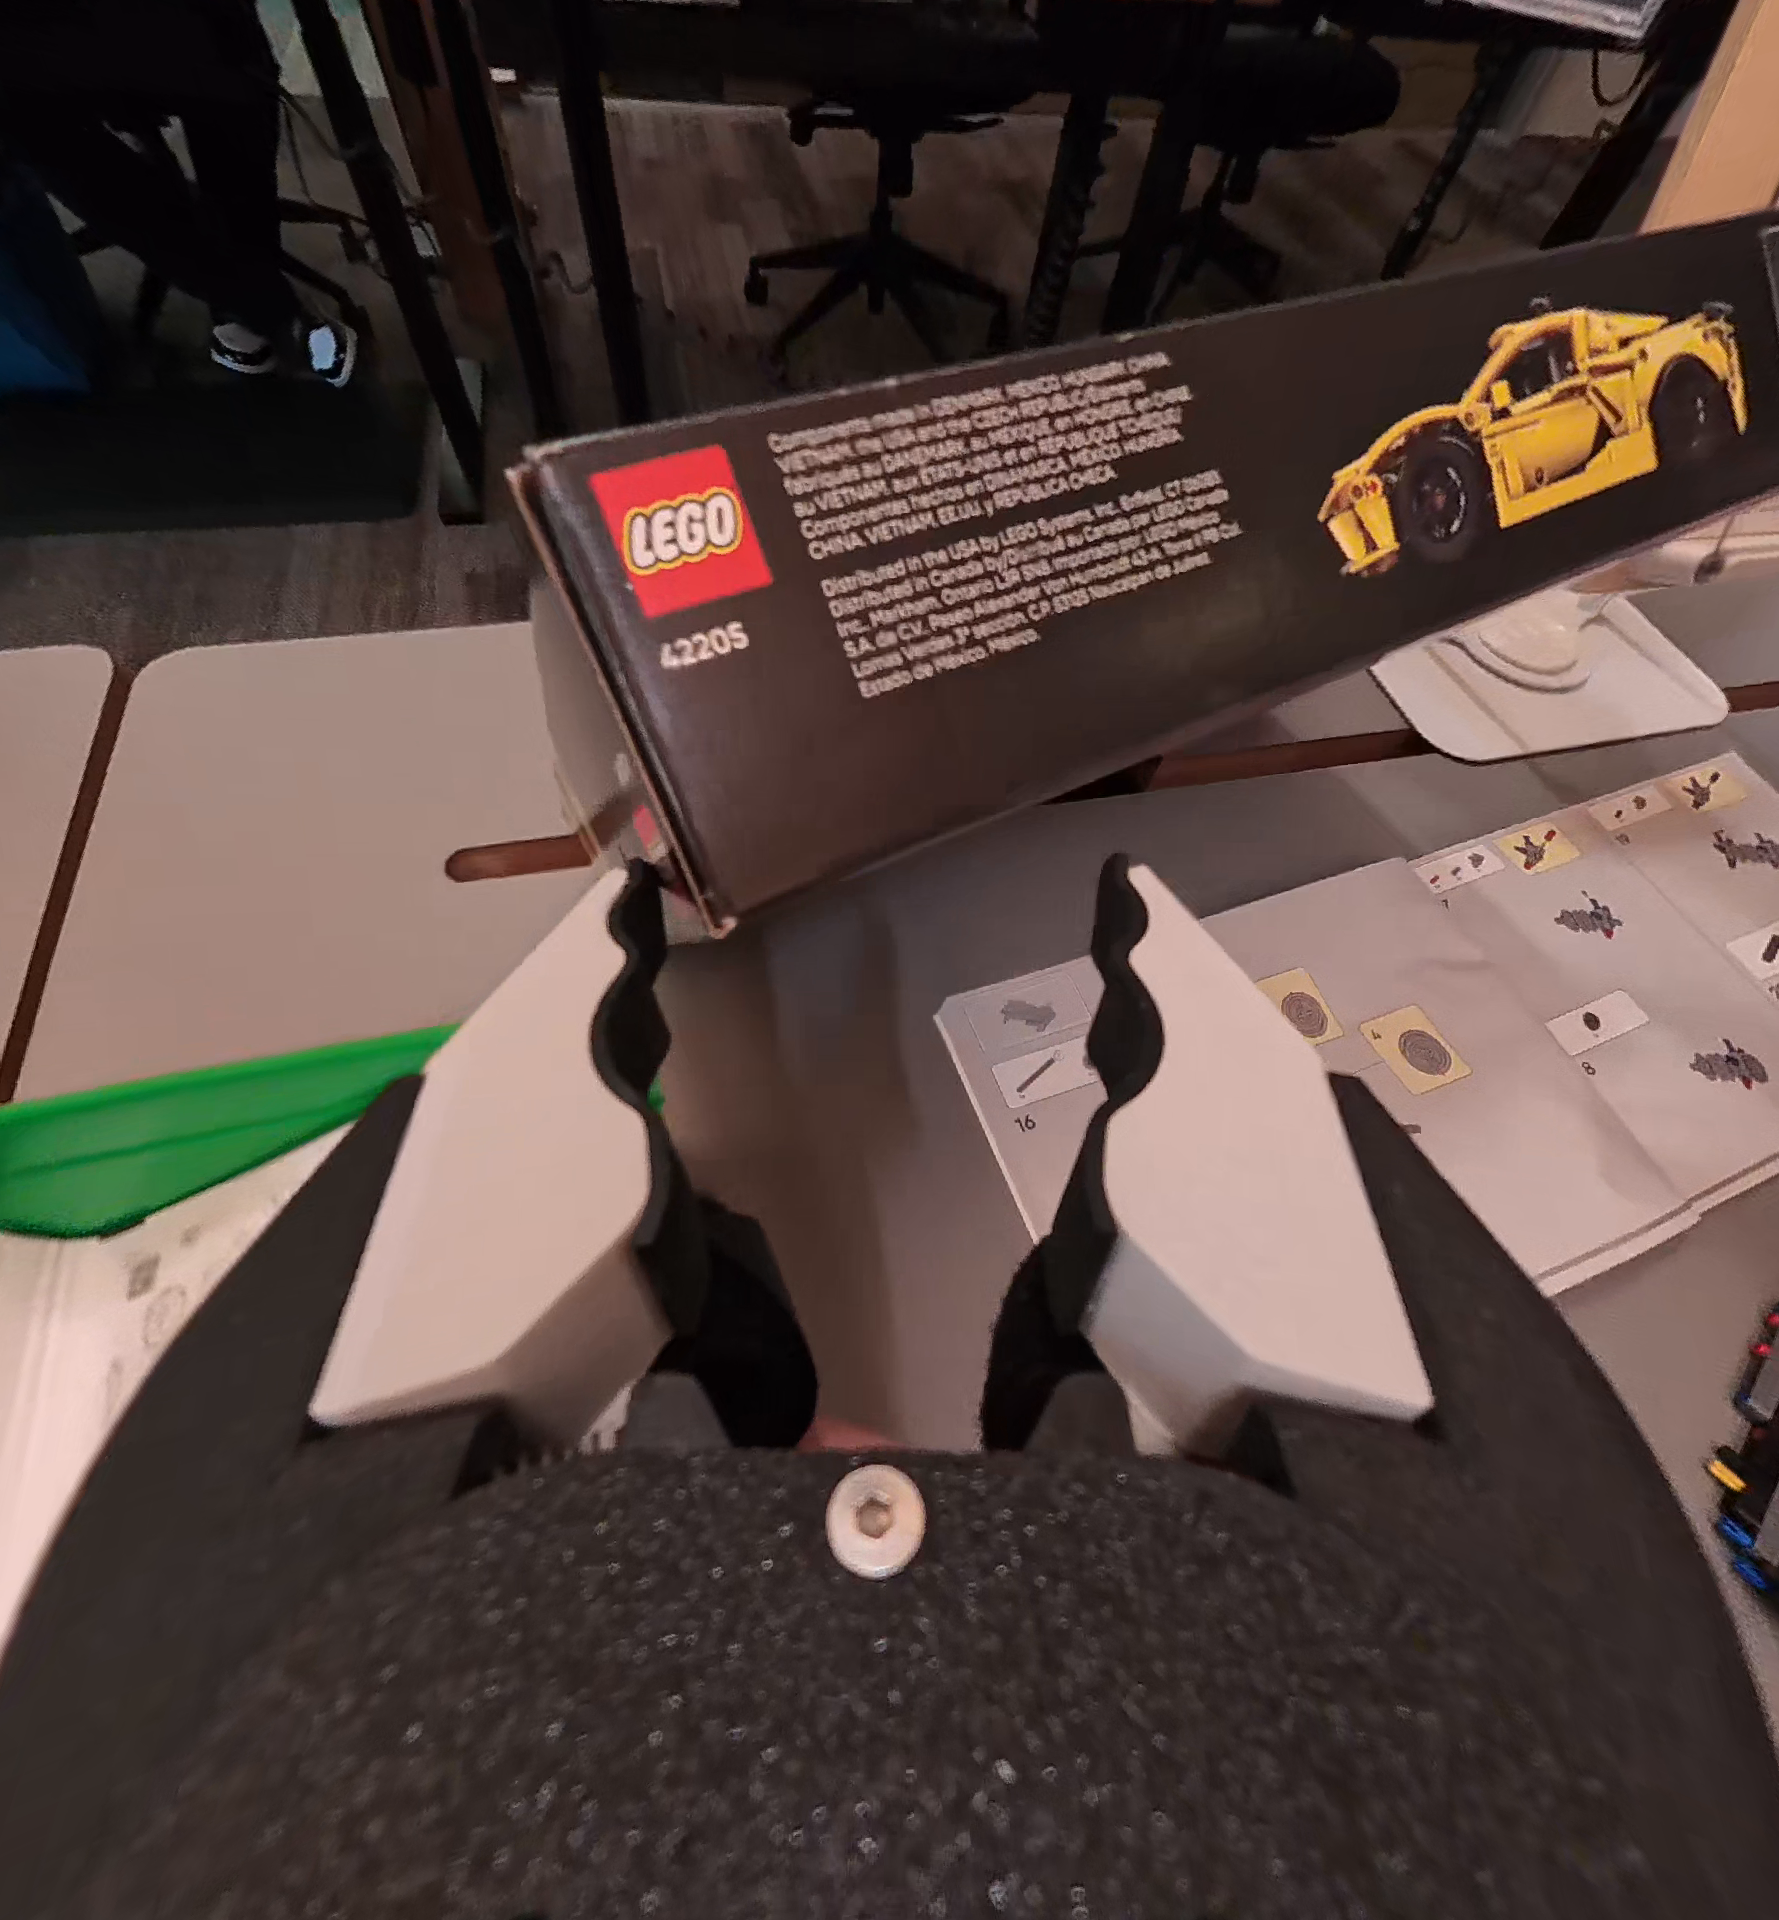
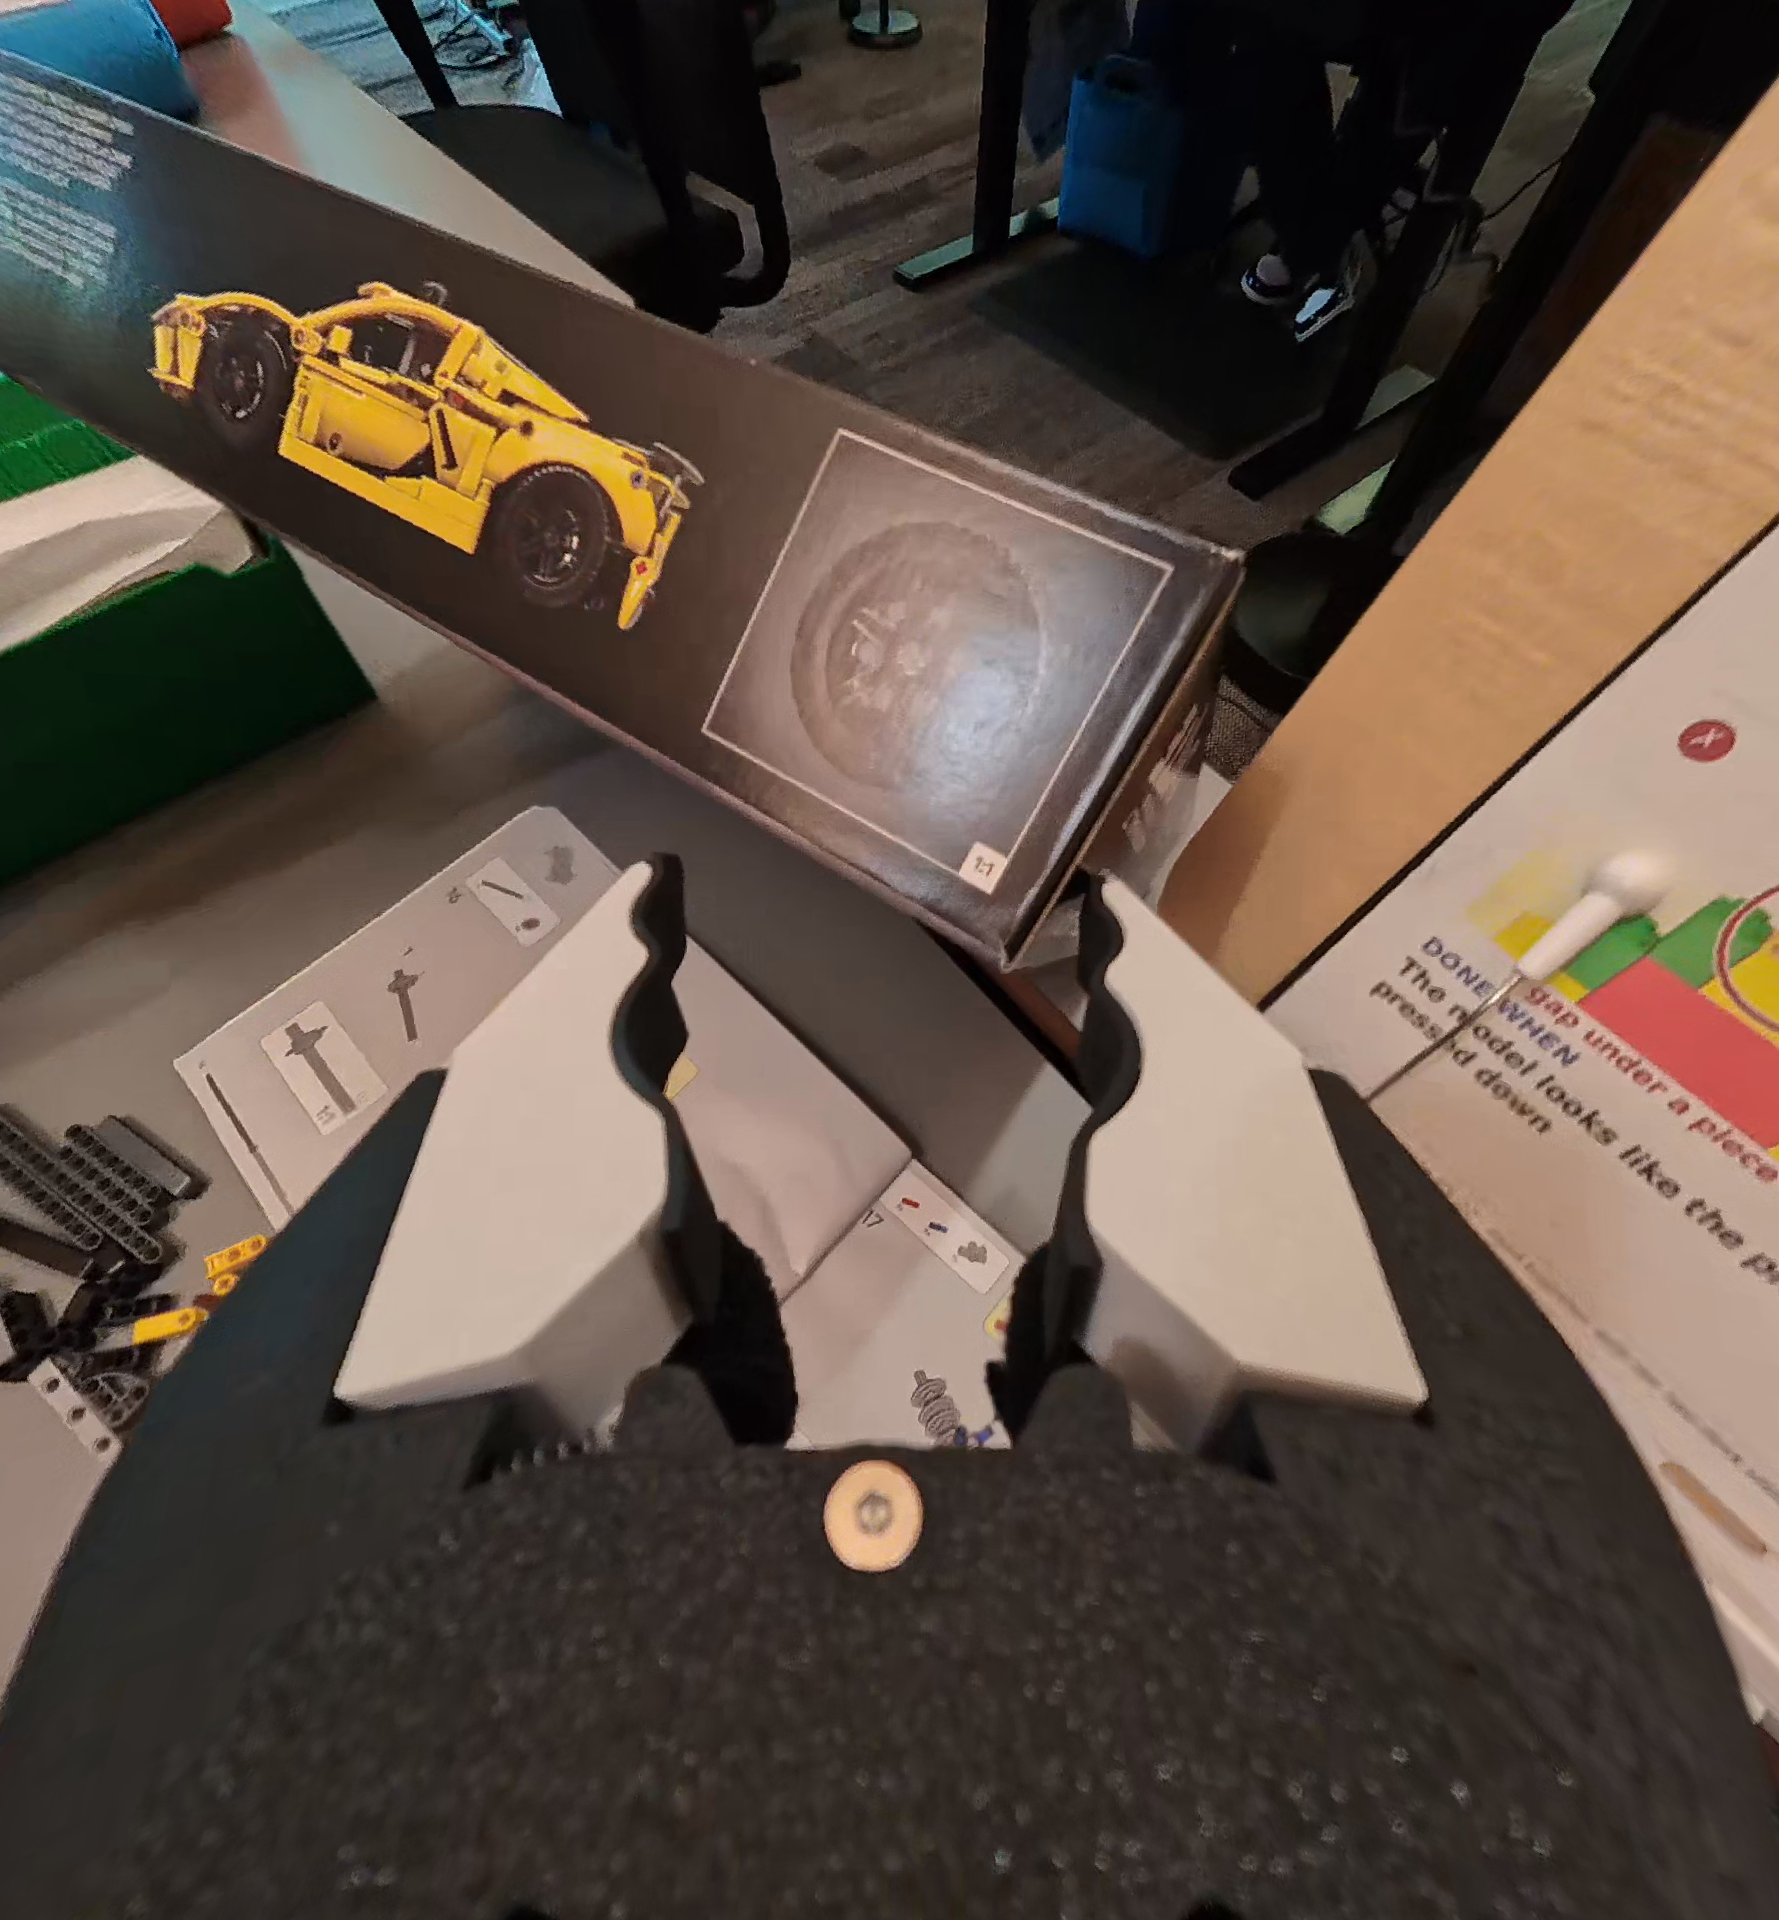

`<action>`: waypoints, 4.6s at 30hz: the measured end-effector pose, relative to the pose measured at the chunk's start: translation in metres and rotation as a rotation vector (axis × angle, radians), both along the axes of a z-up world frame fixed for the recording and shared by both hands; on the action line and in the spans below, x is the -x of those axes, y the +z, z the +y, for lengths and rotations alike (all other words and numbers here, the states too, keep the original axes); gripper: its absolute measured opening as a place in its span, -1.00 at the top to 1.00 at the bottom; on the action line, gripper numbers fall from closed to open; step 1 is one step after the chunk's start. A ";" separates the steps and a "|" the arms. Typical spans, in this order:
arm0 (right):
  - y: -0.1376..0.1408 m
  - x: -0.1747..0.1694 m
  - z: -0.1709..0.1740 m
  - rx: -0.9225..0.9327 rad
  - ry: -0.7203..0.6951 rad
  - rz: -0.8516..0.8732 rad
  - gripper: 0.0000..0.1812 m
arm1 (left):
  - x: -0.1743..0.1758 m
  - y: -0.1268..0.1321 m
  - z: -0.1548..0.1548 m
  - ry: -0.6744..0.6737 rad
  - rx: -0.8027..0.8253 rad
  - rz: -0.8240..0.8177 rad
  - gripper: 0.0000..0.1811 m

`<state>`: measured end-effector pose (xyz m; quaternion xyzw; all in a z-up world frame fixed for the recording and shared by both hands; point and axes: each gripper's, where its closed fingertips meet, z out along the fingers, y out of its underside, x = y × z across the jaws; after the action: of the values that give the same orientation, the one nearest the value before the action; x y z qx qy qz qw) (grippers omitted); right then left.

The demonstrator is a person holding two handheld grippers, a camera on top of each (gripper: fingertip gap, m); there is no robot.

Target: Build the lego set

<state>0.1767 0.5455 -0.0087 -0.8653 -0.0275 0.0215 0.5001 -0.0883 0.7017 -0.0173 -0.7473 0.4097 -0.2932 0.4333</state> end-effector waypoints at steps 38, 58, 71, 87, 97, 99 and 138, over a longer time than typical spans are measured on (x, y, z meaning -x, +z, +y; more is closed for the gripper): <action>0.024 -0.013 0.029 0.013 -0.044 -0.012 0.26 | -0.008 0.012 0.031 -0.036 -0.130 0.113 0.09; -0.054 -0.027 0.059 0.084 -0.165 -0.185 0.24 | -0.019 -0.034 0.071 0.016 -0.175 0.232 0.21; -0.057 -0.024 0.057 0.050 -0.152 -0.200 0.24 | -0.015 -0.039 0.064 0.062 -0.220 0.269 0.06; -0.075 0.072 -0.288 -0.116 -0.212 0.394 0.35 | 0.042 -0.035 -0.239 -0.411 0.088 -0.207 0.39; -0.128 0.157 -0.352 -0.121 -0.231 0.269 0.22 | 0.049 -0.115 -0.376 -0.616 0.156 -0.030 0.09; -0.136 0.171 -0.355 -0.059 -0.206 0.272 0.25 | 0.041 -0.115 -0.387 -0.674 0.129 -0.040 0.11; -0.192 0.144 -0.239 0.200 -0.126 -0.030 0.76 | -0.054 -0.124 -0.335 -0.667 0.055 -0.113 0.46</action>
<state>0.0330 0.3069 -0.2008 -0.9111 0.0219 -0.0202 0.4112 -0.0342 0.3666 -0.1416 -0.5661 0.5988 -0.4708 0.3152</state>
